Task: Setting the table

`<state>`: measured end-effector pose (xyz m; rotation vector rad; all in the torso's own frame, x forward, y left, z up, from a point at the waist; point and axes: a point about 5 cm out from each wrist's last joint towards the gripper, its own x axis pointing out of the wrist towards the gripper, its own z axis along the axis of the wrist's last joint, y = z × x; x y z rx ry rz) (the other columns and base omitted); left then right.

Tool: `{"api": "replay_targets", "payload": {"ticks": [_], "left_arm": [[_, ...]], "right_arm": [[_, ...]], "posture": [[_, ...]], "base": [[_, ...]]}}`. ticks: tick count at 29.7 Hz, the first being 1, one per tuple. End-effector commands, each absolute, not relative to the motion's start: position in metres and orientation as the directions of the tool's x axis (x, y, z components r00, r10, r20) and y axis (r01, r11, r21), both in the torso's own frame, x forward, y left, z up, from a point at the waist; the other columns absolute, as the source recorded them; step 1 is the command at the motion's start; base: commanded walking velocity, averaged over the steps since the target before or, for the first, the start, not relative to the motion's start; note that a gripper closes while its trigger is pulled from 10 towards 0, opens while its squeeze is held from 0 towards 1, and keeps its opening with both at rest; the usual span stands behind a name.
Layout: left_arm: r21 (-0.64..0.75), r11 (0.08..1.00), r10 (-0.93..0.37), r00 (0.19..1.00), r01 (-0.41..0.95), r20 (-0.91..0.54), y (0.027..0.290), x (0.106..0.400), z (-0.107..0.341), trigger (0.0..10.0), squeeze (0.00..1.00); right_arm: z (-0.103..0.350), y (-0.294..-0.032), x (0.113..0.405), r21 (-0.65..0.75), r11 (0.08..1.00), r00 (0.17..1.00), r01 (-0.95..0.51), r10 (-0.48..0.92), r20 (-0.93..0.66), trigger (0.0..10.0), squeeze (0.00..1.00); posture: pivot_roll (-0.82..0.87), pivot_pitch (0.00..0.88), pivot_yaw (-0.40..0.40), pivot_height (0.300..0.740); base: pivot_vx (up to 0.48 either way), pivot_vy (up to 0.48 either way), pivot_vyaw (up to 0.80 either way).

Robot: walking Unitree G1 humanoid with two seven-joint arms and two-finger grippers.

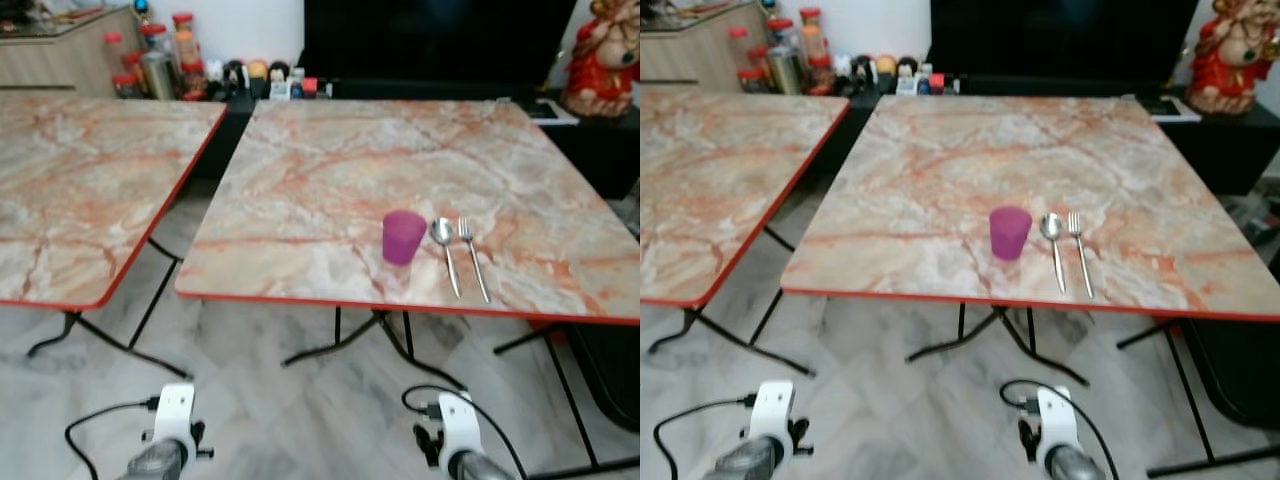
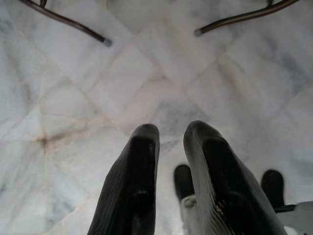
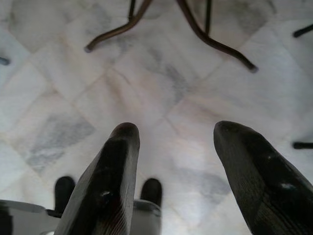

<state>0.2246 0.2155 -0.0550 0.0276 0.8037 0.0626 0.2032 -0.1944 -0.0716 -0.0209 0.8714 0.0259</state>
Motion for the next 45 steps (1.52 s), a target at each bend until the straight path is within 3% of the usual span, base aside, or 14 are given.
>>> {"api": "replay_targets", "payload": {"ticks": [1, 25, 26, 27, 28, 36, 37, 45], "left_arm": [[0.06, 0.997, 0.078, 0.695, -0.05, -0.715, 0.22, 0.226, -0.053, 10.0, 0.0], [0.069, 0.997, 0.076, 0.669, -0.036, -0.739, 0.224, 0.215, -0.059, 10.0, 0.0], [0.069, 0.997, 0.075, 0.668, -0.035, -0.74, 0.224, 0.215, -0.06, 10.0, 0.0], [0.07, 0.997, 0.075, 0.668, -0.035, -0.74, 0.224, 0.214, -0.06, 10.0, 0.0], [0.07, 0.997, 0.074, 0.667, -0.033, -0.741, 0.224, 0.214, -0.06, 10.0, 0.0], [0.07, 0.997, 0.072, 0.664, -0.031, -0.744, 0.223, 0.214, -0.06, 10.0, 0.0], [0.069, 0.997, 0.071, 0.662, -0.03, -0.746, 0.223, 0.214, -0.06, 10.0, 0.0], [0.066, 0.997, 0.069, 0.656, -0.029, -0.752, 0.224, 0.212, -0.061, 10.0, 0.0]], "right_arm": [[-0.07, -0.194, 0.206, -0.004, 1.0, 0.658, -0.01, 0.004, -0.753, 10.0, 0.0], [-0.068, -0.193, 0.206, 0.007, 1.0, 0.697, 0.021, -0.009, -0.717, 10.0, 0.0], [-0.069, -0.193, 0.206, 0.009, 1.0, 0.697, 0.024, -0.01, -0.717, 10.0, 0.08], [-0.069, -0.193, 0.206, 0.01, 1.0, 0.698, 0.025, -0.011, -0.716, 10.0, 0.75], [-0.068, -0.193, 0.206, 0.01, 1.0, 0.7, 0.025, -0.01, -0.714, 10.0, 1.0], [-0.068, -0.193, 0.207, 0.008, 1.0, 0.706, 0.028, -0.014, -0.708, 10.0, 1.0], [-0.067, -0.192, 0.208, 0.014, 1.0, 0.711, 0.023, -0.006, -0.703, 10.0, 0.0], [-0.064, -0.192, 0.211, 0.015, 1.0, 0.74, 0.021, -0.006, -0.673, 10.0, 0.0]], "posture": [[-0.05, 0.0, -0.01, 0.74], [-0.05, 0.0, 0.003, 0.74], [-0.05, 0.0, 0.003, 0.74], [-0.05, 0.0, 0.004, 0.74], [-0.05, 0.0, 0.004, 0.74], [-0.05, 0.0, 0.005, 0.74], [-0.05, 0.0, 0.007, 0.74], [-0.06, 0.0, 0.007, 0.74]], "base": [[0.0, 0.0, 0.0], [0.0, 0.0, 0.0], [0.0, 0.0, 0.0], [0.0, 0.0, 0.0], [0.0, 0.0, 0.0], [0.0, 0.0, 0.0], [0.0, 0.0, 0.0], [0.0, 0.0, 0.0]]}}
